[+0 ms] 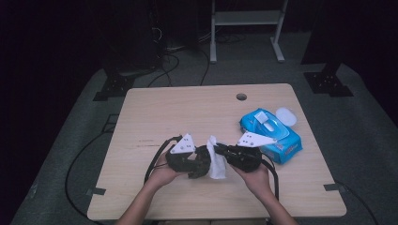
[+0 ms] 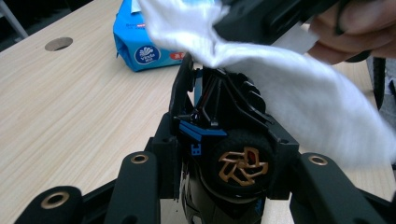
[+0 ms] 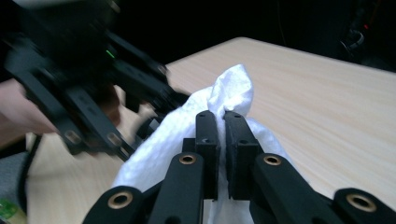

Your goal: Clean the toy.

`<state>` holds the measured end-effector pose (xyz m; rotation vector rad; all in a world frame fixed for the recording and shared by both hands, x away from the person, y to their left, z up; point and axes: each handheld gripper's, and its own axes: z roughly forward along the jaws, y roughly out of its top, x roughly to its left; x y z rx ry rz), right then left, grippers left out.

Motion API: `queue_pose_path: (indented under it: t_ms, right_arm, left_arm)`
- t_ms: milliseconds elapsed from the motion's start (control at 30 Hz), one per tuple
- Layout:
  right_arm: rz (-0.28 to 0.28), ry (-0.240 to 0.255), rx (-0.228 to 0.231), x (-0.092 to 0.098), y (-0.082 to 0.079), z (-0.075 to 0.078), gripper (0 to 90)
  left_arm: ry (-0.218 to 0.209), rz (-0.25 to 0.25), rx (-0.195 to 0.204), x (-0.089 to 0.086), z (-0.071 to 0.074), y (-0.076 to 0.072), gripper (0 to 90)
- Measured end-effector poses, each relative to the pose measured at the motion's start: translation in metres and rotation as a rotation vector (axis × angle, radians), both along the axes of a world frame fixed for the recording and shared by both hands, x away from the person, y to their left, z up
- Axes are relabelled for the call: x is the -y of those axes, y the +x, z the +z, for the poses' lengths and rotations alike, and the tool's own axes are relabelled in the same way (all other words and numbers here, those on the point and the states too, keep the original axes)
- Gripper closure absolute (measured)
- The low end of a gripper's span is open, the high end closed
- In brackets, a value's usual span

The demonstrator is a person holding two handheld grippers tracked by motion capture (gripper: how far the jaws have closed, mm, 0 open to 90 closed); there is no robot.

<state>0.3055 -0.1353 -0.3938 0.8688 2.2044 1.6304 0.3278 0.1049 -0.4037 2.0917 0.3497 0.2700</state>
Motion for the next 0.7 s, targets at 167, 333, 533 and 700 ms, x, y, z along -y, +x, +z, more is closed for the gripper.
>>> queue_pose_path:
  t_ms: [167, 333, 533, 700]
  right_arm:
    - [-0.019, -0.001, -0.023, 0.005, 0.001, -0.004, 84.6]
    - [0.018, -0.005, 0.028, -0.006, -0.005, 0.008, 84.6]
    - [-0.021, -0.013, -0.009, 0.003, 0.001, -0.004, 84.6]
    - [-0.013, 0.005, -0.01, 0.003, 0.0, -0.001, 84.6]
  left_arm:
    - [0.014, -0.007, 0.006, 0.002, 0.0, 0.0, 57.5]
    - [0.014, -0.007, 0.009, 0.002, 0.001, -0.001, 57.6]
    - [0.011, -0.004, 0.005, 0.0, 0.001, -0.001, 57.6]
    - [0.007, -0.007, 0.007, 0.004, 0.001, 0.0, 57.7]
